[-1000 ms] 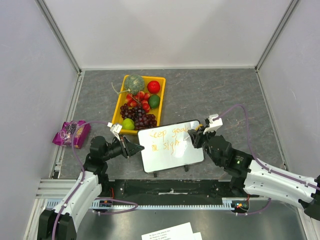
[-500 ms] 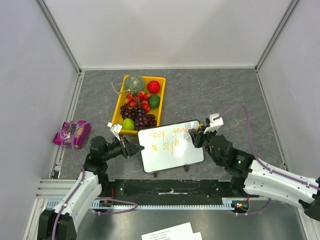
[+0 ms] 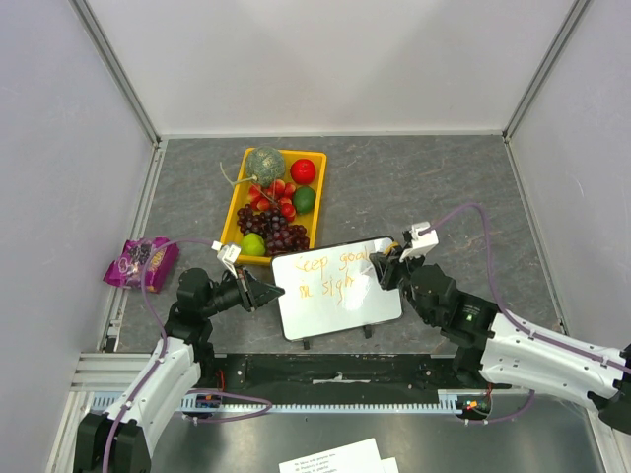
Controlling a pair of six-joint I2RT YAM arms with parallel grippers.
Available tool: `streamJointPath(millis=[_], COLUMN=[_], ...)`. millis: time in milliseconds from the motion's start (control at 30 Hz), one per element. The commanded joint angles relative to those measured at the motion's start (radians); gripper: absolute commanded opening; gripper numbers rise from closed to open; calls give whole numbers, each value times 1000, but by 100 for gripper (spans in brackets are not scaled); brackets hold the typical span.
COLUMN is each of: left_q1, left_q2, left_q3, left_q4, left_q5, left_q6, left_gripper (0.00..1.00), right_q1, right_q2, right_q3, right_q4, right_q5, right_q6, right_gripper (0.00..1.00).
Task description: Write a sentence on the whiteboard
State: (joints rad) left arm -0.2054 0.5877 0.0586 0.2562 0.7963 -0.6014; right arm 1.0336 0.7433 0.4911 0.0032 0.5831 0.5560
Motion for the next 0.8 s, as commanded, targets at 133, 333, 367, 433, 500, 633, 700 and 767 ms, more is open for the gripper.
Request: streamJointPath(millis=[133,333,367,433,500,633,700,767], left_q1=[0,0,1,1,0,0,0,1], left_q2=[-6,-6,-5,-5,-6,-6,-5,-6], left_q3=[-2,-2,-2,-2,-2,-2,-2,-2], left_q4=[26,26,26,26,25,26,26,26], left_q5=[-22,-22,-22,-23,-23,-23,-23,-25], left_q6=[32,32,32,31,32,32,31,31], left_gripper=[2,2,2,2,2,2,2,2], right_q1=[-6,-4,-4,-4,-4,-4,-4,-4], right_q2=[54,96,100,96,85,67,64,62], right_q3=[60,47,43,29,14,-3,-8,-17], right_q4=[92,115,113,112,106,87,75,70], right_q5=[0,11,12,12,9,0,-2,-6], right_q6=[-10,-13,-14,-11,-7,4,10,15], right_gripper=[0,0,0,0,0,0,0,0])
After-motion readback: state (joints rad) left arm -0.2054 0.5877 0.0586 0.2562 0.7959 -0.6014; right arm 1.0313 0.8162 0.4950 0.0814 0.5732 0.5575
